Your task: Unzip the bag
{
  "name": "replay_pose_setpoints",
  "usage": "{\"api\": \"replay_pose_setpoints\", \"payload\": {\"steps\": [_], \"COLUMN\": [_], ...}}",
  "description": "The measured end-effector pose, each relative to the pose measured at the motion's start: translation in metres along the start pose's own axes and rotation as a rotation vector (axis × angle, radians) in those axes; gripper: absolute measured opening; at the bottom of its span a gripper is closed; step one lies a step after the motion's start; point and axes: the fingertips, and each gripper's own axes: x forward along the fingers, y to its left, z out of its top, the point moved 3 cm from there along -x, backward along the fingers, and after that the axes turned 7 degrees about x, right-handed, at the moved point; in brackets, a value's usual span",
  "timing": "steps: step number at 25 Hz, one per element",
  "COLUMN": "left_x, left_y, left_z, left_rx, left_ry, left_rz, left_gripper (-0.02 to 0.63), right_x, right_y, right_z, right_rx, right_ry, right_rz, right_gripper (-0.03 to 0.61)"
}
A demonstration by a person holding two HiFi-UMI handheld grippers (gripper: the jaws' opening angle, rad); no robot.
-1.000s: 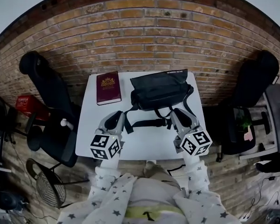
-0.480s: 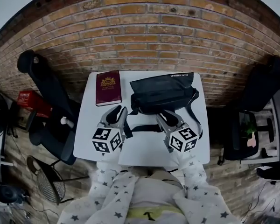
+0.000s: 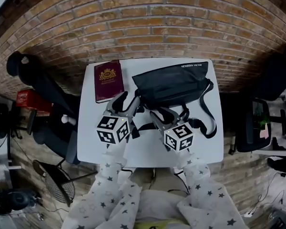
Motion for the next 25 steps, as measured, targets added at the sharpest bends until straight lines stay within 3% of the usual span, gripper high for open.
{"api": "replay_pose_setpoints", "payload": {"steps": [7, 12, 17, 20, 25], "left_x": [0.035, 0.048, 0.045, 0.047, 0.054], "left_y": [0.001, -0.003, -0.002, -0.007, -0.012], "left_z": [-0.002, -0.002, -0.004, -0.004, -0.005], "left_rx": [0.017, 0.043, 0.079, 0.119, 0.145], "left_ry": [0.010, 0.018, 0.023, 0.022, 0.033], "left_rz": [-0.116, -0.167, -0.187, -0.203, -0.221], "left_gripper": [0.305, 0.305, 0.223, 0.167, 0.149], "right_x": [0.033, 0.038, 0.041, 0.040, 0.034], "right_y": [0.001, -0.003, 0.004, 0.005, -0.004], "right_z": [-0.016, -0.019, -0.022, -0.022, -0.019], "right_rx": [-0.011, -0.022, -0.079, -0.082, -0.053], "right_ry": [0.012, -0.014, -0.006, -0.009, -0.010], "right_rz": [-0.068, -0.151, -0.193, -0.193, -0.190], "right_gripper": [0.133, 0.098, 0.027, 0.023, 0.021]}}
